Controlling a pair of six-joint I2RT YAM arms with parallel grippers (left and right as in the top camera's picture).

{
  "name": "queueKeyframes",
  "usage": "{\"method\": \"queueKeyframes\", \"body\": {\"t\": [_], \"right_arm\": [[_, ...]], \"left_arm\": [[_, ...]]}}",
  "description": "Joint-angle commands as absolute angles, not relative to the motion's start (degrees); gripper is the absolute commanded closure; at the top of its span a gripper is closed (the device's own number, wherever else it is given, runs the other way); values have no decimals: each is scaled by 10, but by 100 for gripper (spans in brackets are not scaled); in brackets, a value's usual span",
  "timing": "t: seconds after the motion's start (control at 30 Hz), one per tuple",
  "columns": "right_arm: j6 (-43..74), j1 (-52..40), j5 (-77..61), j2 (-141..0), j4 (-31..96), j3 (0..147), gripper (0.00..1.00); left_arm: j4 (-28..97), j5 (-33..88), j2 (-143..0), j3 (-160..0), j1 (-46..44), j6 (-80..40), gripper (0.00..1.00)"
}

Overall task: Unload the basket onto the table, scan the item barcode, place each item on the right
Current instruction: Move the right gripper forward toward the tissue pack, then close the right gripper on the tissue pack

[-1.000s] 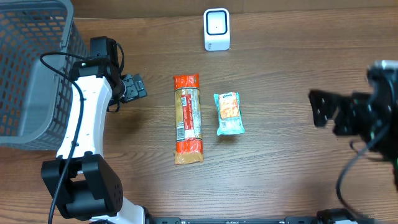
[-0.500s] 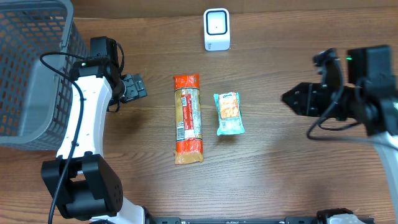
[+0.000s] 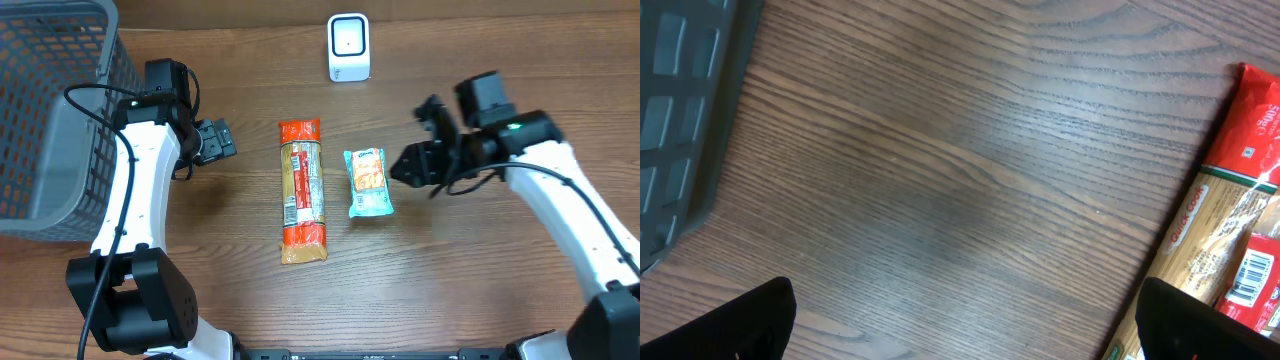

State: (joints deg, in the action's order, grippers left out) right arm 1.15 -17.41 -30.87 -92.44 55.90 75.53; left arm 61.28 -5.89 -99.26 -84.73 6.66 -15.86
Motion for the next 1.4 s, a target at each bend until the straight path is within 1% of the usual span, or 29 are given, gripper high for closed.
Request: {"method": "queueKeyframes", "body": {"t": [0.0,0.07,0.23,0.27,0.4,0.47,0.7,0.83,0.9,1.13,1.2,1.37], "right_arm": [[2,-205,-279,-944,540,755,43],[2,-207,-280,-948,532,755,41],[20,-207,-282,-949,516,754,41],[24,-207,-286,-950,512,753,44],[26,-212,-290,-960,500,751,45],[26,-214,-290,-969,488,750,48],[30,-214,-290,-985,467,750,51],[34,-214,-296,-986,463,749,60],[34,-214,-296,-988,463,749,63],[52,-214,-297,-996,463,749,66],[62,-214,-297,-998,464,749,69],[64,-222,-301,-1005,463,749,70]], "left_arm": [[612,-64,-989,-852,68,-145,0],[612,-64,-989,-852,68,-145,0],[612,-64,-989,-852,68,-145,0],[612,-64,-989,-852,68,-146,0],[613,-64,-989,-852,68,-145,0],[612,-64,-989,-852,68,-145,0],[612,-64,-989,-852,68,-145,0],[612,-64,-989,-852,68,-145,0],[612,-64,-989,-852,68,-145,0],[612,-64,-989,-852,68,-145,0],[612,-64,-989,-852,68,-145,0],[612,-64,-989,-852,68,-145,0]]}}
